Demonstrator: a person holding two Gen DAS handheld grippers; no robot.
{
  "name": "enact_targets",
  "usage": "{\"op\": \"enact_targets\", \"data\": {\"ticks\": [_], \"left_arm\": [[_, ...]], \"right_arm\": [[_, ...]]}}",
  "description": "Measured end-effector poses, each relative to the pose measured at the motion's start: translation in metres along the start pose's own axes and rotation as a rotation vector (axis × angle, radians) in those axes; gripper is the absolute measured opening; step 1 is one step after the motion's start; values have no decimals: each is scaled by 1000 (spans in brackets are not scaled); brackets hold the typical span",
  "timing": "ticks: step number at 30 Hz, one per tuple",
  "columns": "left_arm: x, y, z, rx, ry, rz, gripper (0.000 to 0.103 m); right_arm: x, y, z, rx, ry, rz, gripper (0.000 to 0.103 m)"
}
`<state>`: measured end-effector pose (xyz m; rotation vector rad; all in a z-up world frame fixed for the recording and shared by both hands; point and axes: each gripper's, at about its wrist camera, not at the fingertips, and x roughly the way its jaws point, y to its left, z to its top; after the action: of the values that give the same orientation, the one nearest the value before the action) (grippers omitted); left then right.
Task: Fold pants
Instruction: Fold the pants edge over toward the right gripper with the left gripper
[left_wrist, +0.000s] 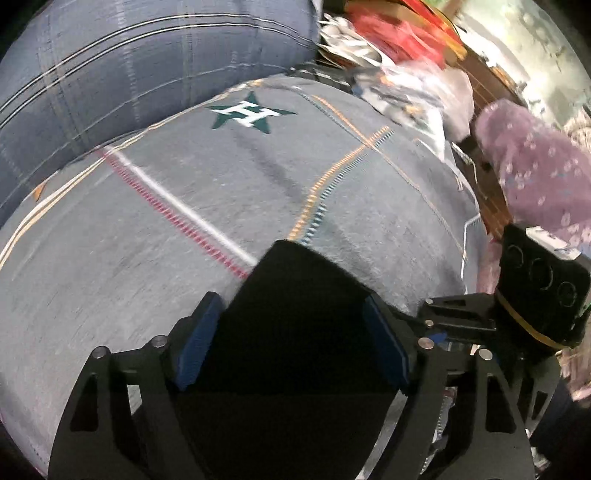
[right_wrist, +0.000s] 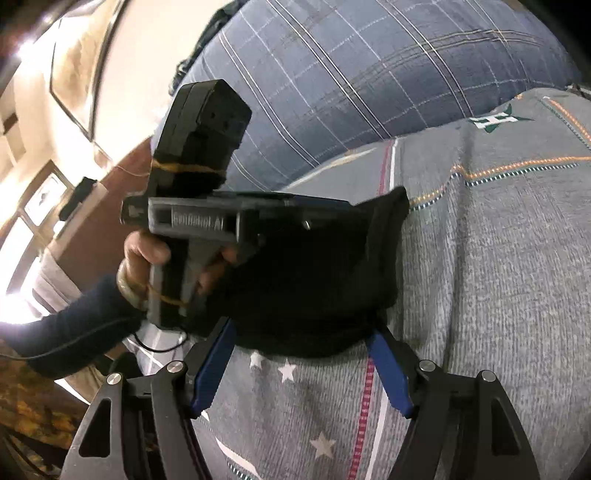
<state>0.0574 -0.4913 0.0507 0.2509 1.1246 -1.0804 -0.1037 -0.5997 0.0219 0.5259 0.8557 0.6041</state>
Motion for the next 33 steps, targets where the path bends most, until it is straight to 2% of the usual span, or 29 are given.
{"op": "enact_targets", "data": {"ticks": [3,4,5,6,7,10,15,18,22,24,28,32,33], "left_arm": [[6,-4,5,-3,-24,-29,75],[8,-6,5,7,-33,-13,65],[10,-9,6,29,-38,17,61],[10,-11,5,43,-44,37,54],[10,-11,5,42,-48,43,47],[4,-2,5,-8,-46,2,32],[-33,-4,-2,-55,-136,-73,31],[-70,-3,-11,-90,-215,-99,31],[-128,18,-37,-166,-321,-114,31],[-154,35,-55,-225,-360,-107,31],[-202,80,-113,-376,-442,-67,31],[-230,129,-191,-563,-487,83,32],[-231,136,-204,-593,-483,95,32]], "right_arm": [[4,-1,4,-25,-20,-15,67],[8,1,7,-24,-20,-44,54],[10,-2,8,-12,-21,-66,44],[12,-7,10,9,-25,-76,23],[13,-13,11,39,-30,-66,17],[13,-2,15,5,-19,-87,16],[-3,38,33,-64,-59,-75,16],[-2,69,46,-129,-69,-62,16],[16,123,61,-234,-56,-31,15],[32,146,67,-281,-38,1,15],[83,183,67,-345,38,77,15],[161,207,44,-351,161,115,16],[180,208,36,-331,192,129,20]]}}
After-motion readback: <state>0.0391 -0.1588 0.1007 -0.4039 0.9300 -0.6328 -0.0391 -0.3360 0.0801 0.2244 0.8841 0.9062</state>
